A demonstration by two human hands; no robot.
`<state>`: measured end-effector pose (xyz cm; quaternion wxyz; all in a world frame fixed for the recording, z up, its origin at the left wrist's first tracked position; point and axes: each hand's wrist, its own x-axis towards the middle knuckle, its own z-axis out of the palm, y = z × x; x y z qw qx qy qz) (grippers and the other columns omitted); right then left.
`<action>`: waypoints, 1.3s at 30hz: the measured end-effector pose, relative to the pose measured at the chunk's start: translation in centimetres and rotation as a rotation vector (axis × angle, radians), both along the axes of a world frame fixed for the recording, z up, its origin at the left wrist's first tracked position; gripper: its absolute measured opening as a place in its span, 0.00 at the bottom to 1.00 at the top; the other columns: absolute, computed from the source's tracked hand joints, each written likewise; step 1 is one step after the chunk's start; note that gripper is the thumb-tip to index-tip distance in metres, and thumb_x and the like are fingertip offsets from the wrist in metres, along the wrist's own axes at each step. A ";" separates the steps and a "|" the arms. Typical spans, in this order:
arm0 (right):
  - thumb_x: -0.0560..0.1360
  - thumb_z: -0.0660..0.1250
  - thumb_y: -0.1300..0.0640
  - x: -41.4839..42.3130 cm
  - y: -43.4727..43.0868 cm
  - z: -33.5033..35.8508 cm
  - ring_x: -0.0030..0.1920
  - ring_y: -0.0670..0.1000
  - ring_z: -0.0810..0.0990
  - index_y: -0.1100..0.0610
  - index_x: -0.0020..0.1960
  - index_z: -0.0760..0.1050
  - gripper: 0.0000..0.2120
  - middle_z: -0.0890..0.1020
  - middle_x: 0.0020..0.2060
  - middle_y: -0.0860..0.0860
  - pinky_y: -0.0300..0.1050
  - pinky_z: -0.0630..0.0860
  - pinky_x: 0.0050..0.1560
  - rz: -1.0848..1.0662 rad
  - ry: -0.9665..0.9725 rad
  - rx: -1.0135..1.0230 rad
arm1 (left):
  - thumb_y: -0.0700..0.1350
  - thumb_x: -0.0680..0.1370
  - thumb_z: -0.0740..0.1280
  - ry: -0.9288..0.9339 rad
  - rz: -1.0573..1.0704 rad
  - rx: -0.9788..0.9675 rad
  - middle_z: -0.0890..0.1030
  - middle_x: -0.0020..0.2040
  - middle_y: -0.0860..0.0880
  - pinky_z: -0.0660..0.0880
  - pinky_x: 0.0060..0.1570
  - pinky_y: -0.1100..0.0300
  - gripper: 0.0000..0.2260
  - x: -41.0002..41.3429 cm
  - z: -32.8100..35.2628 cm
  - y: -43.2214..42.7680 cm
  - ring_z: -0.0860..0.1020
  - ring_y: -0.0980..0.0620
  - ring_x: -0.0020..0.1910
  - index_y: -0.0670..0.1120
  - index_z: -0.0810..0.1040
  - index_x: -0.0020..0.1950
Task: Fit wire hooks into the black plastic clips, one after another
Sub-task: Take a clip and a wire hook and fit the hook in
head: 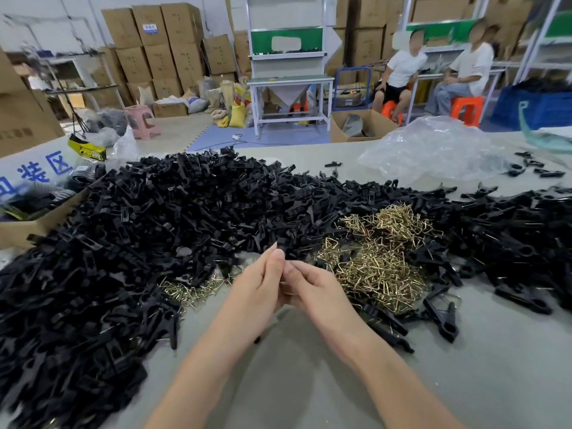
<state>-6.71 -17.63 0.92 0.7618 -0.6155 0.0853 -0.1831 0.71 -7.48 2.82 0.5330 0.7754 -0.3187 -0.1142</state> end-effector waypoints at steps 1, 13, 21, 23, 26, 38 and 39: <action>0.83 0.63 0.52 0.1 0.0 0.0 0.44 0.56 0.85 0.58 0.56 0.83 0.13 0.86 0.49 0.61 0.44 0.80 0.47 -0.004 -0.001 0.001 | 0.54 0.85 0.55 0.013 -0.010 -0.004 0.84 0.45 0.43 0.76 0.36 0.48 0.20 0.1 0.0 0.1 0.82 0.45 0.40 0.42 0.75 0.66; 0.80 0.69 0.59 0.1 -0.7 0.2 0.46 0.48 0.85 0.58 0.56 0.78 0.06 0.86 0.41 0.51 0.46 0.84 0.50 -0.178 0.001 0.133 | 0.36 0.71 0.59 0.126 0.008 -0.233 0.73 0.41 0.58 0.68 0.34 0.70 0.22 0.6 -0.7 2.3 0.69 0.60 0.33 0.58 0.78 0.57; 0.80 0.68 0.63 0.2 -0.7 0.1 0.45 0.46 0.85 0.63 0.59 0.77 0.08 0.83 0.51 0.59 0.41 0.83 0.48 -0.204 0.073 0.102 | 0.24 0.70 0.56 -0.272 -0.104 0.058 0.74 0.57 0.51 0.71 0.58 0.68 0.32 1.0 -2.5 1.8 0.74 0.57 0.59 0.57 0.74 0.61; 0.80 0.68 0.62 0.2 -0.7 0.1 0.45 0.46 0.85 0.62 0.58 0.77 0.08 0.83 0.52 0.59 0.42 0.83 0.49 -0.225 0.066 0.111 | 0.25 0.70 0.58 -0.391 -0.140 0.095 0.72 0.63 0.54 0.64 0.64 0.73 0.31 1.2 -2.4 2.3 0.70 0.63 0.65 0.51 0.74 0.66; 0.80 0.68 0.62 0.3 -0.8 0.1 0.45 0.47 0.86 0.61 0.58 0.77 0.07 0.83 0.51 0.59 0.42 0.83 0.49 -0.239 0.060 0.143 | 0.30 0.75 0.60 -0.432 -0.083 0.092 0.71 0.63 0.61 0.63 0.62 0.74 0.24 2.0 -2.1 3.5 0.68 0.63 0.67 0.54 0.74 0.64; 0.80 0.68 0.64 0.1 -0.7 0.1 0.49 0.50 0.87 0.57 0.57 0.81 0.08 0.84 0.53 0.55 0.40 0.82 0.49 -0.208 0.077 0.133 | 0.50 0.80 0.67 -0.420 0.039 0.266 0.76 0.47 0.64 0.66 0.50 0.73 0.05 3.2 -1.8 4.4 0.73 0.62 0.50 0.58 0.78 0.55; 0.80 0.68 0.64 0.1 -0.7 0.2 0.50 0.51 0.87 0.57 0.57 0.82 0.08 0.85 0.52 0.54 0.40 0.82 0.49 -0.196 0.077 0.127 | 0.49 0.80 0.67 -0.313 0.082 0.147 0.79 0.47 0.62 0.67 0.48 0.75 0.05 2.9 -1.5 4.1 0.76 0.64 0.48 0.58 0.79 0.55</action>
